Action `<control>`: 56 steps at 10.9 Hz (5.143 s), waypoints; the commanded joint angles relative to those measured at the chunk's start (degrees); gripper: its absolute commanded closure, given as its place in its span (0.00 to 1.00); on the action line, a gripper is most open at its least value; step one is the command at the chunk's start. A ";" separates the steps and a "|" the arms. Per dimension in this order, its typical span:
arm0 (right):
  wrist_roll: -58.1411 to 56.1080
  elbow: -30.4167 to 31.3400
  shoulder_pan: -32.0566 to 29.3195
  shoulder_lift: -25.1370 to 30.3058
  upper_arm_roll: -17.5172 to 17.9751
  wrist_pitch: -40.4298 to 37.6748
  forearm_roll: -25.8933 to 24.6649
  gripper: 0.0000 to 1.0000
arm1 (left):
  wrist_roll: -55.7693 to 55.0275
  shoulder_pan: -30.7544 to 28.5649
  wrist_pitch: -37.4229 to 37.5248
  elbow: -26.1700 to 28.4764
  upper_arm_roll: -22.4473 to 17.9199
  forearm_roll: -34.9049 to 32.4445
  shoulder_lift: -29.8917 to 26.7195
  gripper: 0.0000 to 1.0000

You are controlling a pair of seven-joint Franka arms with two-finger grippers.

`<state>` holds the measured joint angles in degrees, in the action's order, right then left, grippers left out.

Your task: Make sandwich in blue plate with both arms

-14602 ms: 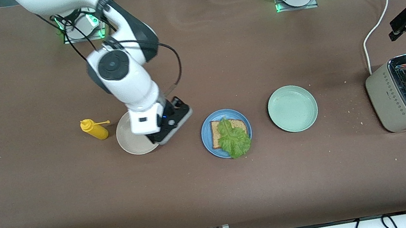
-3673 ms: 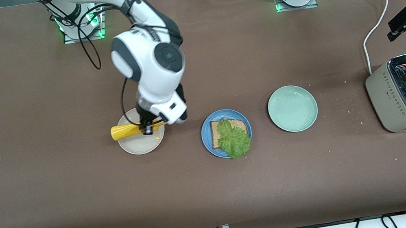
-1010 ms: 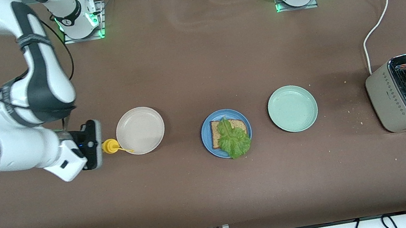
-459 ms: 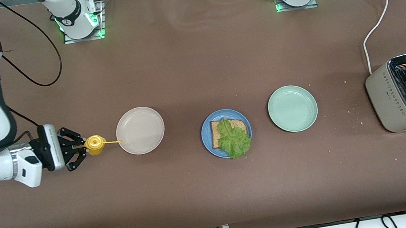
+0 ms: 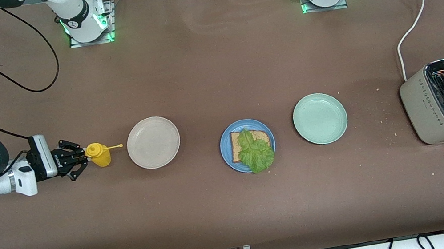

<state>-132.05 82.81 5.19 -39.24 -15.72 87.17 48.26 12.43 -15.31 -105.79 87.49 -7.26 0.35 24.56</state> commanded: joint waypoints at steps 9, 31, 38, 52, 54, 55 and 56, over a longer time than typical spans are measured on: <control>-11.56 5.17 -6.24 -8.04 1.13 -5.26 10.98 0.88 | 2.42 -1.30 -1.00 -1.35 0.14 0.09 2.16 0.79; 45.01 -13.55 -3.25 3.38 -8.44 -16.14 -12.84 0.00 | 5.06 1.51 21.94 -11.55 1.72 6.46 -7.07 1.00; 70.65 -11.28 -0.79 14.17 -1.44 -16.34 -28.79 0.00 | -3.99 12.22 21.68 -11.55 2.43 19.31 -0.41 1.00; 123.52 11.33 -3.87 43.55 12.82 -6.40 -50.97 0.00 | -12.87 39.65 -5.81 -10.05 2.25 51.51 15.95 1.00; 123.44 9.57 -4.13 42.41 12.12 -6.49 -50.54 0.00 | -12.78 40.80 -9.77 -10.05 2.25 51.51 18.06 1.00; 123.44 8.61 -4.13 41.10 11.68 -6.40 -50.54 0.00 | -12.61 41.24 -11.53 -10.14 2.25 51.59 18.94 1.00; 123.70 8.34 -3.96 40.65 11.77 -6.40 -50.54 0.00 | -12.52 41.24 -12.59 -10.14 2.25 51.86 19.38 1.00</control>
<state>-9.21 94.19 1.56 4.09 -4.02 81.86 -1.42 -0.21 24.92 -115.78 78.46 -4.10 49.84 42.15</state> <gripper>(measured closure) 0.000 0.930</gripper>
